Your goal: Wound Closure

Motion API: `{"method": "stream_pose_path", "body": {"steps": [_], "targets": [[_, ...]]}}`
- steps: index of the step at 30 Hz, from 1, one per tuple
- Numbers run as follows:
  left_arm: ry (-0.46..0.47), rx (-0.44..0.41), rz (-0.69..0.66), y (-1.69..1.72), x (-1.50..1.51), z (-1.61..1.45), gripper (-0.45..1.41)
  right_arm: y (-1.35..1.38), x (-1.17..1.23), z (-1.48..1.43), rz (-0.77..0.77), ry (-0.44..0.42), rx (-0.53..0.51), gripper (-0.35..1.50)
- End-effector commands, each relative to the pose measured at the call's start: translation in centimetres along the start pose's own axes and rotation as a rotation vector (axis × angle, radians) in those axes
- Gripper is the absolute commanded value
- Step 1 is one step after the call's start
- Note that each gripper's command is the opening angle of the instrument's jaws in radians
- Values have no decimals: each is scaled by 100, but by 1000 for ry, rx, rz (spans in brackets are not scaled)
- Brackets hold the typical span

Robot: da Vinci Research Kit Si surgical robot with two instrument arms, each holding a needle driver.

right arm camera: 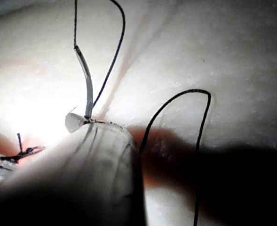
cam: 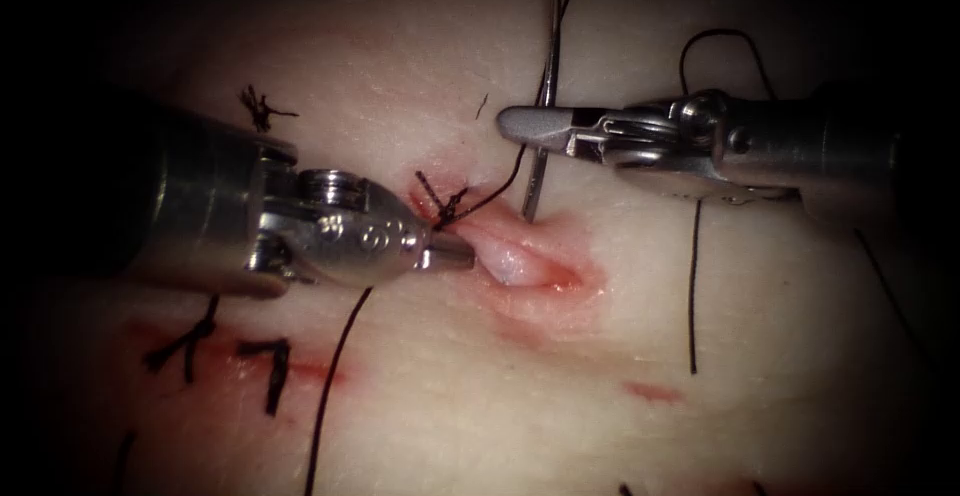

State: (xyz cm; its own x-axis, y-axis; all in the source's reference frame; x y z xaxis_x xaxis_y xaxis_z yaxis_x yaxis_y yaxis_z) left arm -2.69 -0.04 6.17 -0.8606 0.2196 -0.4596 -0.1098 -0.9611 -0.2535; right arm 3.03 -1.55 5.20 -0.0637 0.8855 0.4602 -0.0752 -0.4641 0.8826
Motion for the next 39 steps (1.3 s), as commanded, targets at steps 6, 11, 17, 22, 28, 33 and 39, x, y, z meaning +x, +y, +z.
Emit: {"method": "stream_pose_path", "body": {"steps": [6,11,17,22,28,33,39], "targets": [[0,1,0,0,2,8,-45,-20,-32,28,180,-89,64,-35],[0,1,0,0,2,8,-45,-33,-60,36,205,-120,77,-35],[0,1,1,-1,2,8,-45,-66,-99,41,230,-142,99,-35],[1,0,1,-1,2,8,-45,-82,-138,52,232,-177,104,-35],[1,-1,1,-1,2,7,-45,-82,-182,67,225,-214,100,-35],[1,-1,1,-1,2,7,-45,-62,-198,76,252,-223,93,-35],[1,-2,1,-2,2,6,-45,-58,-187,72,260,-191,94,-35]]}}
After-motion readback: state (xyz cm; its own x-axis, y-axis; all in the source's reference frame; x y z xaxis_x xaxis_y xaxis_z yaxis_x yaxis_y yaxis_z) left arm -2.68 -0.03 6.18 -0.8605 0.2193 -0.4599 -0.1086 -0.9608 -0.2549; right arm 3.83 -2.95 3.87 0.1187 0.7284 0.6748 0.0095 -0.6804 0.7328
